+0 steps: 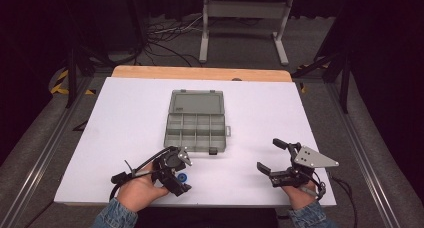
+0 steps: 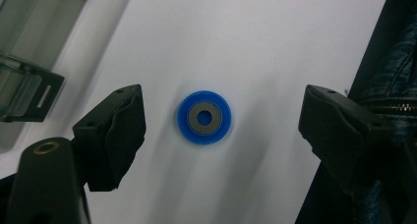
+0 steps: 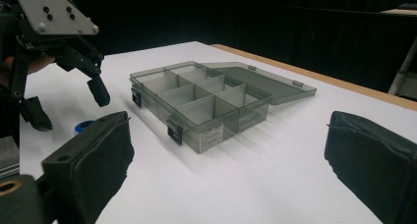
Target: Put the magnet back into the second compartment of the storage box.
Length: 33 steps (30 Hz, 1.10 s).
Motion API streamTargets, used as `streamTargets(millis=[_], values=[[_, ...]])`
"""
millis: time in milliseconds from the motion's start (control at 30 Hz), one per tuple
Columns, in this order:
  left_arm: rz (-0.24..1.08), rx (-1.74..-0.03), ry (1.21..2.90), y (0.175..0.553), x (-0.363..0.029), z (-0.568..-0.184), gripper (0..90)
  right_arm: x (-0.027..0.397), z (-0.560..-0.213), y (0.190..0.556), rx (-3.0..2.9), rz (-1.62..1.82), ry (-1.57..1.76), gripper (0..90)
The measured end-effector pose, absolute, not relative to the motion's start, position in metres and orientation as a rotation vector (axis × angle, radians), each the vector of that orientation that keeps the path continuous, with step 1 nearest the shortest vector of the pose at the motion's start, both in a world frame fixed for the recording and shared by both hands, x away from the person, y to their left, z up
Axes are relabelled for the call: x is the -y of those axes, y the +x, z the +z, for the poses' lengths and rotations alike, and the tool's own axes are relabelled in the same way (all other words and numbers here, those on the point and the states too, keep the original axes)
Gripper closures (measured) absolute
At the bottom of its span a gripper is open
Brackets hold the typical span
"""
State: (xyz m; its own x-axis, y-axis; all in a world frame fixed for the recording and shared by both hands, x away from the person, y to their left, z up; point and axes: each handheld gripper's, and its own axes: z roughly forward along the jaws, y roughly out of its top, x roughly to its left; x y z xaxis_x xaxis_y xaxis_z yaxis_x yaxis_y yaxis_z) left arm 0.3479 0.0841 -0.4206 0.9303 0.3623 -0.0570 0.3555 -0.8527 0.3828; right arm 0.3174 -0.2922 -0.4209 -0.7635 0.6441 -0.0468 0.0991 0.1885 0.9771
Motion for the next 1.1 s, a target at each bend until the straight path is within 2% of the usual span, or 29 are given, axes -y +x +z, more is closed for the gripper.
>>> streamTargets(millis=[233,400,500,733,833,867,933,1100], values=[[0.018,-0.534,2.716,0.3488,-0.0825,-0.4261,20.6,0.2919,-0.4212,0.3175,-2.020,1.609,0.694,4.6],[0.015,-0.535,2.723,0.3501,-0.0824,-0.4282,25.3,0.2918,-0.4212,0.3176,-2.021,1.609,0.694,4.6],[0.015,-0.545,2.717,0.3511,-0.0827,-0.4290,33.1,0.2917,-0.4213,0.3176,-2.023,1.608,0.695,4.6],[0.034,-0.547,2.739,0.3517,-0.0815,-0.4315,42.9,0.2920,-0.4212,0.3177,-2.021,1.608,0.696,4.6],[0.034,-0.540,2.741,0.3519,-0.0819,-0.4309,52.1,0.2919,-0.4212,0.3176,-2.023,1.608,0.696,4.6],[0.035,-0.538,2.739,0.3516,-0.0823,-0.4302,52.1,0.2919,-0.4212,0.3176,-2.023,1.608,0.696,4.6],[0.022,-0.542,2.733,0.3511,-0.0826,-0.4290,61.6,0.2918,-0.4215,0.3178,-2.024,1.608,0.698,4.6],[0.039,-0.531,2.745,0.3494,-0.0800,-0.4274,62.3,0.2917,-0.4220,0.3183,-2.025,1.612,0.701,4.6]])
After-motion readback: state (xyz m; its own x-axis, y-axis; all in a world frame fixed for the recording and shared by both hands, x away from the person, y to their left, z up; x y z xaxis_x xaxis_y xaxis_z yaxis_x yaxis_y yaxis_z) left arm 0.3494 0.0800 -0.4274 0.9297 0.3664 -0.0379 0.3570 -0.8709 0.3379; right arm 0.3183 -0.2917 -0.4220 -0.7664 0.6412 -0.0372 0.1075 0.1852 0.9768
